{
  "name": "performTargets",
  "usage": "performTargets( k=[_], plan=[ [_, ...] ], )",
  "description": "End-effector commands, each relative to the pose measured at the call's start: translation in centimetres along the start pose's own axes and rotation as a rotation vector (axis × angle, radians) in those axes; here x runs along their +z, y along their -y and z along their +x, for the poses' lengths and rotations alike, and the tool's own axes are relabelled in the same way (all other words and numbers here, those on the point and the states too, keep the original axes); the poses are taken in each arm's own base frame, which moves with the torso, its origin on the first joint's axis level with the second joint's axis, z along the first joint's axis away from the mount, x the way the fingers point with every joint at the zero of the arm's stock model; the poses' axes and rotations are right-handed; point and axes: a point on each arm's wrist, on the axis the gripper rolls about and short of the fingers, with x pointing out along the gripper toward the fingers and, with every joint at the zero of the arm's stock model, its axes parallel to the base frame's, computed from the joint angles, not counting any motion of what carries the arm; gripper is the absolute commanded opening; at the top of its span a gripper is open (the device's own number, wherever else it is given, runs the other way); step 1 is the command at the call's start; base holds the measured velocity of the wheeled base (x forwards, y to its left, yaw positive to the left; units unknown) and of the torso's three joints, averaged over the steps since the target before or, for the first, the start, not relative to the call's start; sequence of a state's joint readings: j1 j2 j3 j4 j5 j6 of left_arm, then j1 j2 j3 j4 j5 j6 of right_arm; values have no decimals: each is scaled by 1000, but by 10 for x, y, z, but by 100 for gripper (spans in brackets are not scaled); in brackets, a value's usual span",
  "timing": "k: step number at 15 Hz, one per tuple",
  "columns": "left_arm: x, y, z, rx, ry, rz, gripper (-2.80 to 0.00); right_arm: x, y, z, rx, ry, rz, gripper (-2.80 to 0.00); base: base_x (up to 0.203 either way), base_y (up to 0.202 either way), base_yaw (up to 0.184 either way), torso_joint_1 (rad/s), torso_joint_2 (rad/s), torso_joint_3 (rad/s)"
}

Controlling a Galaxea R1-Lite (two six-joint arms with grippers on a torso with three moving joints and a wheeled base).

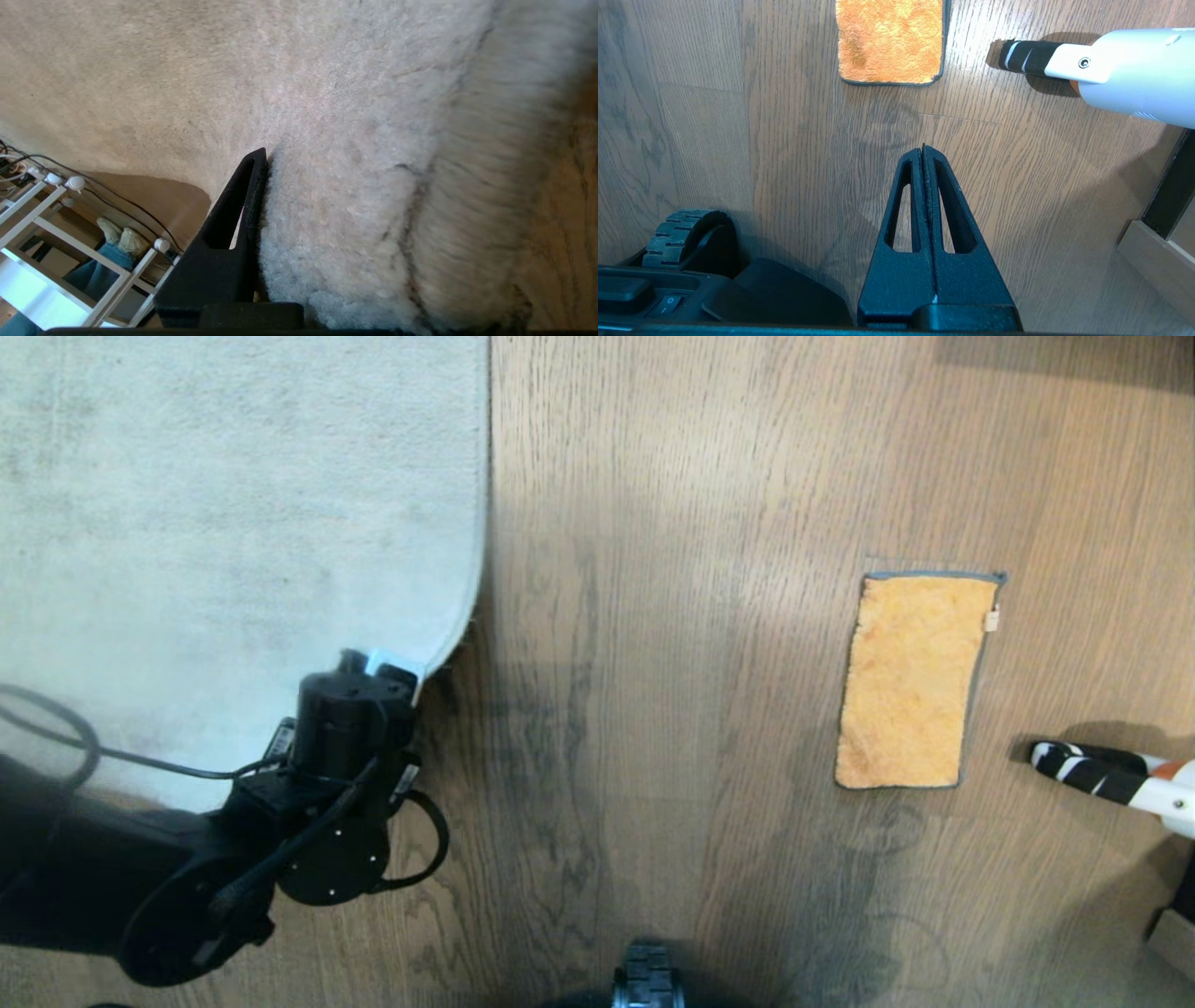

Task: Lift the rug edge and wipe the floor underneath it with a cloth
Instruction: Lift up the carpet

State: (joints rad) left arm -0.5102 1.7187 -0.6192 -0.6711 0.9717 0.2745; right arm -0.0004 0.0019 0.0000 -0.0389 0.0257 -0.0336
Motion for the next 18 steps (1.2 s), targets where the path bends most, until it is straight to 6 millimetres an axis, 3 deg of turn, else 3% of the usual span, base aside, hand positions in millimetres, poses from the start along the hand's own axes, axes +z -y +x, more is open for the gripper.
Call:
performTargets(
  k=[1,18],
  plan=[
    [4,-22,-12,19,33,-57,-280,0,0,0,1,1,0,-280,0,0,0,0,0,0],
    [-44,-160,-93,201,171,-391,-280,0,0,0,1,1,0,-280,0,0,0,0,0,0]
  ],
)
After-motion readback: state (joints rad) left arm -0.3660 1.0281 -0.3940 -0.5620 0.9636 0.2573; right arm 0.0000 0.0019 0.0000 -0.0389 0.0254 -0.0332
